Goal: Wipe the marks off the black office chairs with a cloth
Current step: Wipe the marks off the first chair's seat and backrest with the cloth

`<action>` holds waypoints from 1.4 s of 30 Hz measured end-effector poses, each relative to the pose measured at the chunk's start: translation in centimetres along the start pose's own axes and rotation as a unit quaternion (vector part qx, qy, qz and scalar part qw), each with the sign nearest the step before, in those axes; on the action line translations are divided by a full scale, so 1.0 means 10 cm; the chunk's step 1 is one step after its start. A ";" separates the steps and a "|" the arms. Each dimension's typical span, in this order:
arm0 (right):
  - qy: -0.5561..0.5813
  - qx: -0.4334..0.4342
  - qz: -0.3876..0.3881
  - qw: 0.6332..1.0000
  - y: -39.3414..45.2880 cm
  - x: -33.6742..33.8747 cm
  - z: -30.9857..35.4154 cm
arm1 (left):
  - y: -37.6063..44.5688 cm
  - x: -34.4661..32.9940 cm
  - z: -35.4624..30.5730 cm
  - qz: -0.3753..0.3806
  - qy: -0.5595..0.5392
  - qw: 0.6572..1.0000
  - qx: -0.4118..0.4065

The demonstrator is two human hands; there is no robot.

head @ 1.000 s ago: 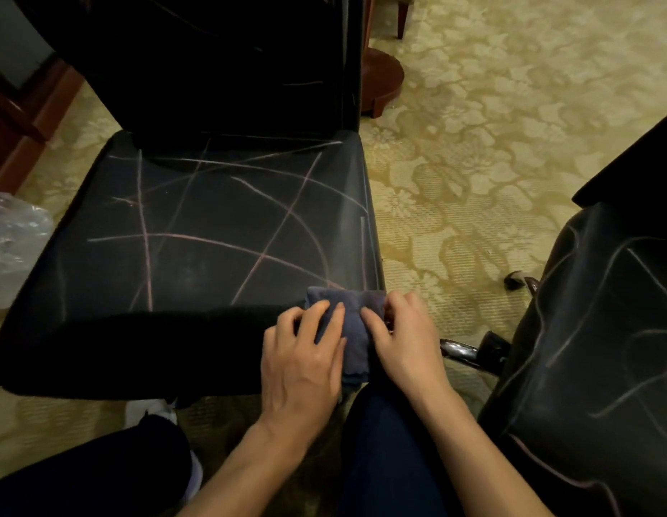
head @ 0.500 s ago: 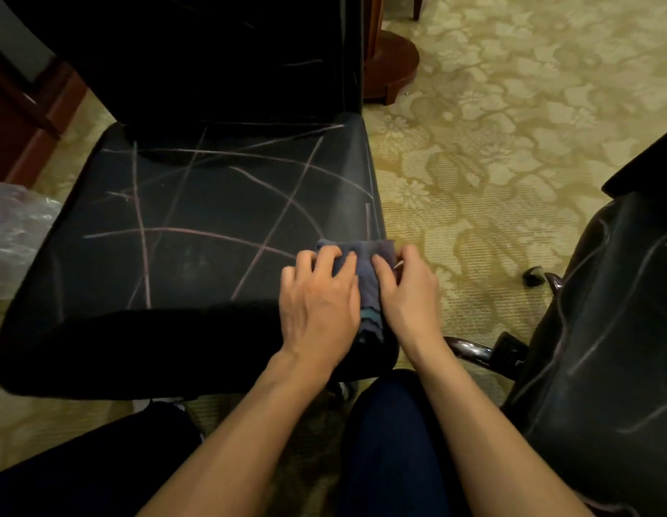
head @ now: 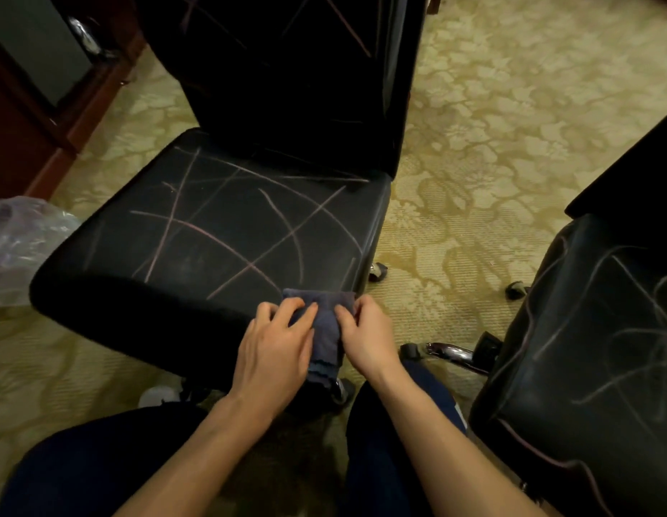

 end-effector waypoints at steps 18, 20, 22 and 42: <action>0.074 -0.015 -0.179 0.981 0.39 -0.23 0.02 | 0.75 -0.18 0.08 0.011 -0.021 1.000 -0.019; 0.082 -0.017 -0.176 0.981 0.30 -0.28 0.00 | 0.69 -0.15 0.09 0.010 -0.022 0.999 -0.027; 0.063 -0.010 -0.177 0.982 0.08 -0.37 -0.04 | 0.49 -0.05 0.15 0.004 -0.018 0.999 -0.045; 0.037 -0.001 -0.178 0.983 0.69 -0.13 0.10 | 1.06 -0.27 0.01 0.032 -0.023 0.999 0.015</action>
Point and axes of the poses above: each hand's wrist, its own y-axis towards the middle knuckle, its own x-axis out of the back of the hand, z = x × y, the point moved 2 cm from there along y, towards the middle knuckle, and after that the axes turned 10 degrees about y, right-handed, at the moved point
